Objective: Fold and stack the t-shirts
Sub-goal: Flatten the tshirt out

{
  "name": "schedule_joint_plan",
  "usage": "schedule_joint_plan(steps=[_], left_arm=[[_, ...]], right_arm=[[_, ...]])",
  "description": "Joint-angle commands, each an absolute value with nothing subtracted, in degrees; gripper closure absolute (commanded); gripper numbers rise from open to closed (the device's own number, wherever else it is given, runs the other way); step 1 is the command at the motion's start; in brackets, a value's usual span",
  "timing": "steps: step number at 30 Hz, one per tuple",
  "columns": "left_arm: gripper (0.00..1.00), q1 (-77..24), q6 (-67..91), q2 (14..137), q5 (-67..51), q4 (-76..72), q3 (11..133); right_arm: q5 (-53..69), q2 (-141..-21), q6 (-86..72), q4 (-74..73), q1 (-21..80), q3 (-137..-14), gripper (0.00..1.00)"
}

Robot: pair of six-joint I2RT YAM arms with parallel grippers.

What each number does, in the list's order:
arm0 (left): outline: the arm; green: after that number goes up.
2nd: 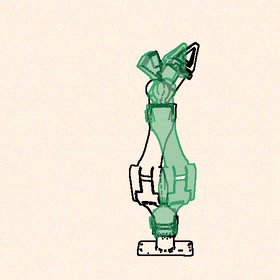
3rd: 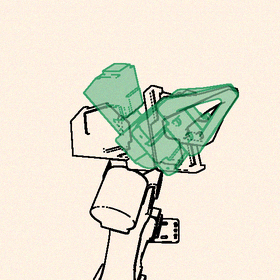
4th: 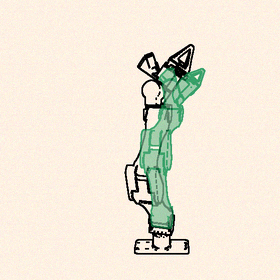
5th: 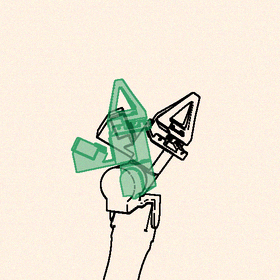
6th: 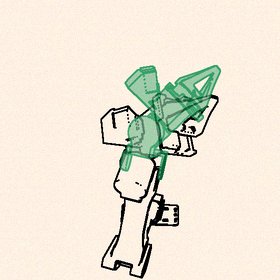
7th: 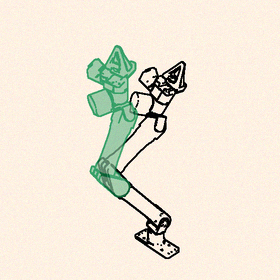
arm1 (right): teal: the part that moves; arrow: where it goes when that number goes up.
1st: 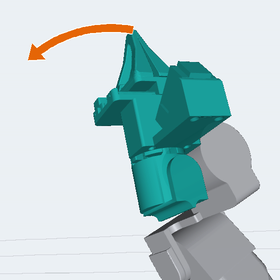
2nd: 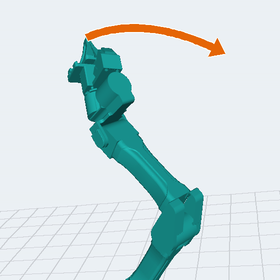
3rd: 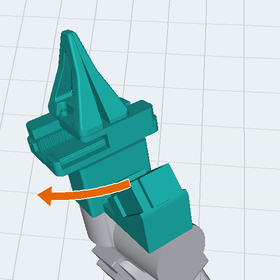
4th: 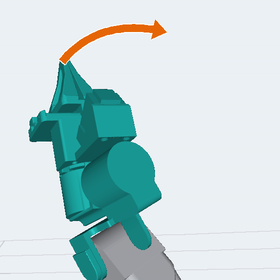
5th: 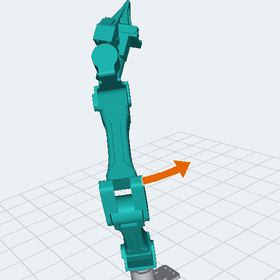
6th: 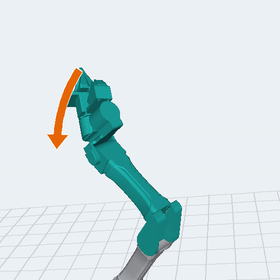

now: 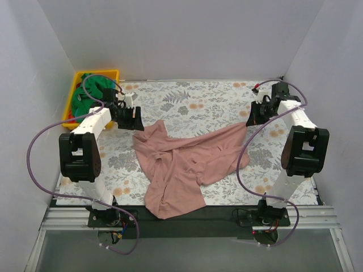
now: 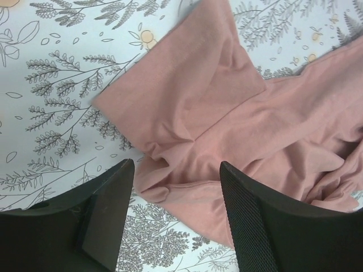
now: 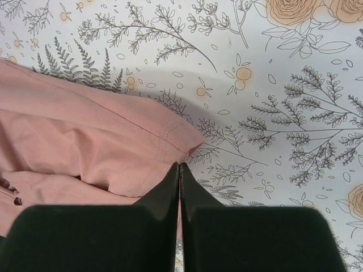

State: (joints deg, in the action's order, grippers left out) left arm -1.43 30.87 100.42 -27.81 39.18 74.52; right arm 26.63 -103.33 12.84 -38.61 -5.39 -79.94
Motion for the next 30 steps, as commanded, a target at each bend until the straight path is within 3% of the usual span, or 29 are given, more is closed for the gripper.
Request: schedule_joint_plan(steps=[1, 17, 28, 30], left_arm=[[0.40, -1.1, 31.6, 101.7, -25.1, 37.4, 75.4], [0.40, -1.8, 33.3, 116.6, -30.4, 41.2, 90.6], [0.33, -1.8, 28.9, 104.8, -28.2, 46.9, 78.5], [0.39, -1.8, 28.7, 104.0, -26.9, 46.1, 77.0]], right_arm=[[26.3, -102.3, 14.8, -37.7, -6.1, -78.2, 0.99], [22.2, -99.2, 18.3, -38.0, -7.2, -73.2, 0.99], [22.9, -99.2, 19.2, -38.9, -8.0, -73.9, 0.99], [23.0, -99.4, 19.2, -39.1, -8.0, -74.0, 0.99]])
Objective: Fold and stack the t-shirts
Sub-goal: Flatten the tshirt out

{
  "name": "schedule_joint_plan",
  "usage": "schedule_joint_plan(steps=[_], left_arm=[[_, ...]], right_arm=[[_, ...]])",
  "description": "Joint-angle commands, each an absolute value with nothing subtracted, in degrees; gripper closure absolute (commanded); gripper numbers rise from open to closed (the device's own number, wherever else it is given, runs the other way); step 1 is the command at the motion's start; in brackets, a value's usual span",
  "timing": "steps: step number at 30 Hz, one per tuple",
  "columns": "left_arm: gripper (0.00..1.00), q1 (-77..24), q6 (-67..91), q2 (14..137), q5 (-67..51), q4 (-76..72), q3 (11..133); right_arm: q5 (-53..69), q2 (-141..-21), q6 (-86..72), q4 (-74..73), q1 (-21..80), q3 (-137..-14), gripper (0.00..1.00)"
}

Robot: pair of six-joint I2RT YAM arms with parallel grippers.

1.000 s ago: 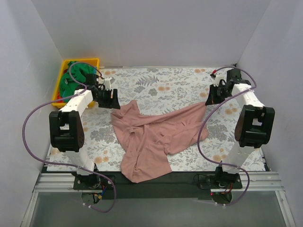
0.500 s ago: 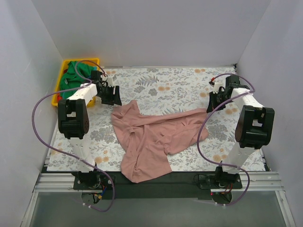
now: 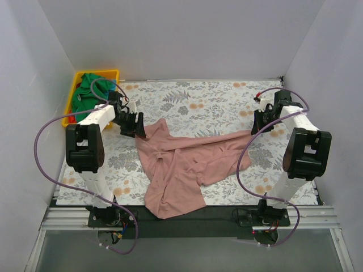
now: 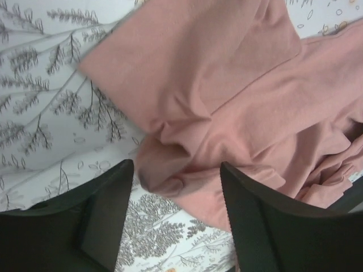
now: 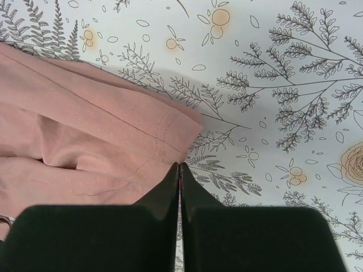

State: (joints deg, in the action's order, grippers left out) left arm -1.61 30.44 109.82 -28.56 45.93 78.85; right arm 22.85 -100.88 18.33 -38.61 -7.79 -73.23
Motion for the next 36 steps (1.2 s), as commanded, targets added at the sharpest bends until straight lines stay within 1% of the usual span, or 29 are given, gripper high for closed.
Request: schedule_joint_plan(steps=[1, 2, 3, 4, 6, 7, 10, 14, 15, 17, 20, 24, 29, 30, 31, 32, 33, 34, 36], left_arm=[[0.42, -1.8, 28.8, 104.1, -25.4, 45.8, 76.5], [0.47, -1.8, 29.0, 104.1, -24.8, 44.9, 76.4], [0.58, -1.8, 29.3, 104.3, -24.2, 44.4, 76.3], [0.64, -1.6, 30.1, 104.4, -23.3, 43.7, 76.5], [0.73, -1.3, 31.1, 104.6, -23.4, 42.1, 77.5], [0.84, -1.1, 32.0, 104.7, -23.3, 41.8, 78.1], [1.00, -0.7, 33.6, 104.3, -22.3, 39.6, 80.2], [1.00, -0.1, 35.5, 103.0, -18.8, 36.4, 80.4], [1.00, 2.5, 35.7, 102.6, -18.3, 36.2, 79.5], [1.00, 3.5, 34.8, 102.7, -17.8, 38.0, 78.7], [1.00, 4.6, 31.8, 102.1, -16.8, 40.9, 74.1], [1.00, 4.8, 26.9, 98.8, -15.1, 41.2, 63.6], [1.00, 4.7, 22.2, 98.3, -14.9, 42.9, 57.9], [0.99, 4.8, 21.5, 98.2, -14.8, 42.9, 57.6], [0.94, 4.8, 21.6, 97.0, -14.9, 42.4, 57.3], [0.86, 4.8, 22.0, 96.5, -15.1, 42.1, 57.7], [0.74, 5.1, 22.5, 95.7, -15.8, 41.8, 58.4], [0.68, 5.3, 23.8, 95.0, -17.3, 41.3, 59.6], [0.64, 5.4, 25.7, 93.8, -20.3, 40.3, 63.6]], right_arm=[[23.0, -99.4, 19.2, -39.1, -8.0, -74.1, 0.99], [22.8, -99.4, 19.3, -39.4, -8.0, -74.1, 0.99], [22.7, -99.3, 19.7, -39.4, -8.0, -74.2, 0.99], [22.4, -99.2, 19.9, -39.5, -8.1, -74.1, 0.99], [21.7, -99.1, 20.2, -39.7, -8.2, -74.1, 0.99], [21.6, -99.0, 20.4, -39.7, -8.3, -74.2, 0.99], [21.4, -99.2, 20.7, -40.0, -8.8, -74.3, 0.99], [21.0, -99.2, 20.9, -40.3, -9.1, -74.1, 0.99], [21.0, -99.2, 20.9, -40.3, -9.3, -74.0, 0.99], [20.7, -99.1, 21.1, -40.4, -9.5, -74.0, 0.99], [20.2, -99.2, 21.4, -40.5, -9.6, -74.2, 0.99], [19.2, -99.2, 22.2, -41.1, -9.9, -73.5, 0.99], [18.3, -99.3, 23.5, -41.9, -10.2, -71.9, 0.99], [18.2, -99.2, 23.8, -42.3, -10.2, -71.7, 0.99], [18.3, -99.3, 23.9, -42.4, -10.2, -71.5, 0.99], [18.3, -99.5, 23.9, -42.4, -10.1, -71.5, 0.99], [18.5, -99.7, 23.9, -42.6, -10.1, -71.5, 0.99], [18.6, -99.7, 23.9, -42.7, -10.2, -71.5, 0.99], [19.3, -99.9, 23.9, -43.1, -10.2, -72.0, 0.99]])
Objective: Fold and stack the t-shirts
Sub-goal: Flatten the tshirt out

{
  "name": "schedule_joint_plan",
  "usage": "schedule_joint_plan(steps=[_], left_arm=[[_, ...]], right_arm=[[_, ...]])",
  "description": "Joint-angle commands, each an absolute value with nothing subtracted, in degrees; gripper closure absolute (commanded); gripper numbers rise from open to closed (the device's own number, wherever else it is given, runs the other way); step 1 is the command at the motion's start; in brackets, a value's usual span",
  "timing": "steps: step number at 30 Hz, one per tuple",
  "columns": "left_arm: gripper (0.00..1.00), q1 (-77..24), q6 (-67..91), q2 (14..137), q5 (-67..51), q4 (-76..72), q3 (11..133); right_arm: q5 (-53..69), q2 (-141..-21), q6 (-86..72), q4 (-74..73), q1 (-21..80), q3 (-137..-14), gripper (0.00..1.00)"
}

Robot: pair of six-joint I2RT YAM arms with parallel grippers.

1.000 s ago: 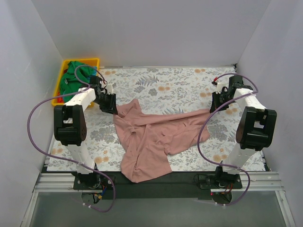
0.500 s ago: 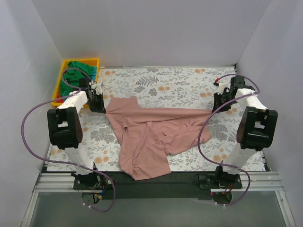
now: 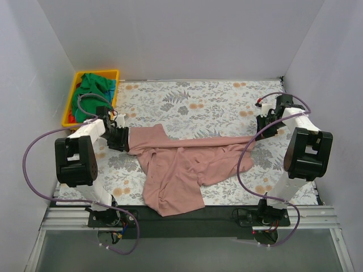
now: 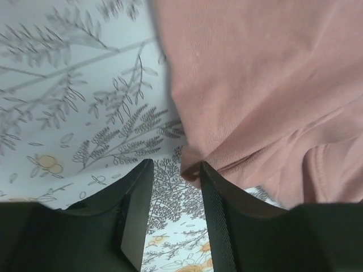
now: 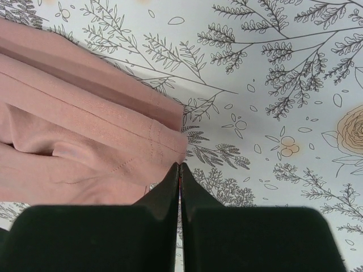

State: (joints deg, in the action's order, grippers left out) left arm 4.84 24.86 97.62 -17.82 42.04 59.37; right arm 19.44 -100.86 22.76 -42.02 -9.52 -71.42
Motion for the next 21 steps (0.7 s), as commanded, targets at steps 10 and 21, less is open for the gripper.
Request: schedule_joint_plan(steps=[10, 21], left_arm=[[0.59, 5.0, 34.1, 105.4, -22.1, 36.7, 79.7], [0.55, 0.8, 34.7, 111.9, -15.3, 34.0, 80.2]], right_arm=[[21.2, -100.6, 23.9, -43.7, -10.3, -74.8, 0.99], [22.1, -101.7, 23.8, -44.0, -10.2, -77.6, 0.99]])
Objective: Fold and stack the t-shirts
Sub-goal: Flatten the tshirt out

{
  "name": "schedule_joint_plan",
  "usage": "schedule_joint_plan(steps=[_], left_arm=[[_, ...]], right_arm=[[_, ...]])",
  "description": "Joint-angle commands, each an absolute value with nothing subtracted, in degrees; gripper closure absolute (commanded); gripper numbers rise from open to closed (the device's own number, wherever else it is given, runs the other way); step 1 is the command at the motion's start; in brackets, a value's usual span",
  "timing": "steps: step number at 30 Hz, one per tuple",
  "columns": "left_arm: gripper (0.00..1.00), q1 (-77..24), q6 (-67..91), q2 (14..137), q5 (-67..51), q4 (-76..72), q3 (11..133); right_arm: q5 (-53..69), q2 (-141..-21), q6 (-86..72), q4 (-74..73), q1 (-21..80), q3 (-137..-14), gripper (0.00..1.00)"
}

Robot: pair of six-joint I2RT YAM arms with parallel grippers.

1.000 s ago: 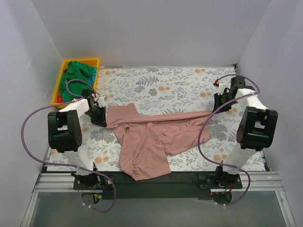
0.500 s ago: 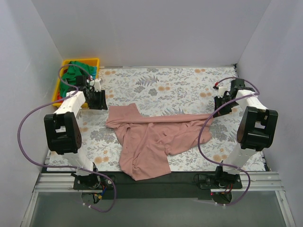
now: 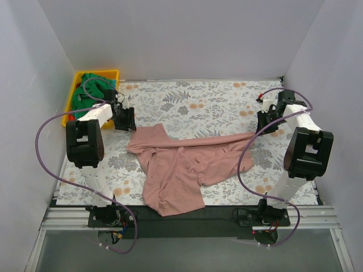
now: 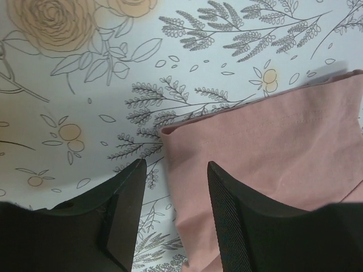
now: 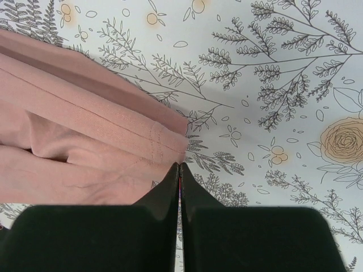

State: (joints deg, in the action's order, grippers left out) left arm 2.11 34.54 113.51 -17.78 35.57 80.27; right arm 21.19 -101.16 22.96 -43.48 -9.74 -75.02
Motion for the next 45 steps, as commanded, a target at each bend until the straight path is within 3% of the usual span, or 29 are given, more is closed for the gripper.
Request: schedule_joint_plan(steps=[1, 9, 14, 15, 16, 27, 36, 40, 45], left_arm=[[0.53, 0.8, 34.6, 112.0, -14.9, 33.4, 80.0], [0.59, -3.6, 33.9, 114.4, -8.0, 31.3, 78.3], [0.83, -3.9, 35.5, 115.5, -7.9, 31.2, 79.9], [0.95, -3.8, 36.2, 115.3, -8.0, 31.1, 80.4], [0.99, -3.7, 36.3, 114.9, -8.8, 31.4, 81.6], [1.00, 2.8, 38.7, 102.1, -17.7, 39.1, 105.8], [1.00, 4.7, 45.2, 87.2, -25.2, 25.5, 107.4], [1.00, 4.7, 47.7, 81.7, -23.2, 20.1, 109.9], [1.00, 4.7, 50.5, 79.8, -27.5, 18.8, 114.2]], right_arm=[[22.3, -101.8, 23.9, -44.0, -10.3, -77.7, 0.99], [23.2, -102.2, 24.0, -44.3, -10.3, -78.7, 0.99], [23.6, -102.3, 24.0, -44.3, -10.3, -79.5, 0.99], [23.6, -102.3, 24.1, -44.4, -10.2, -79.7, 0.99], [23.7, -102.0, 24.1, -44.4, -10.3, -80.2, 0.99], [30.8, -96.4, 23.2, -48.6, -17.1, -97.0, 0.99], [35.0, -90.7, 22.5, -48.4, -21.9, -117.5, 0.99], [32.2, -88.0, 19.5, -44.9, -22.8, -126.4, 0.99], [33.1, -81.0, 14.2, -34.5, -22.9, -122.5, 0.99]])
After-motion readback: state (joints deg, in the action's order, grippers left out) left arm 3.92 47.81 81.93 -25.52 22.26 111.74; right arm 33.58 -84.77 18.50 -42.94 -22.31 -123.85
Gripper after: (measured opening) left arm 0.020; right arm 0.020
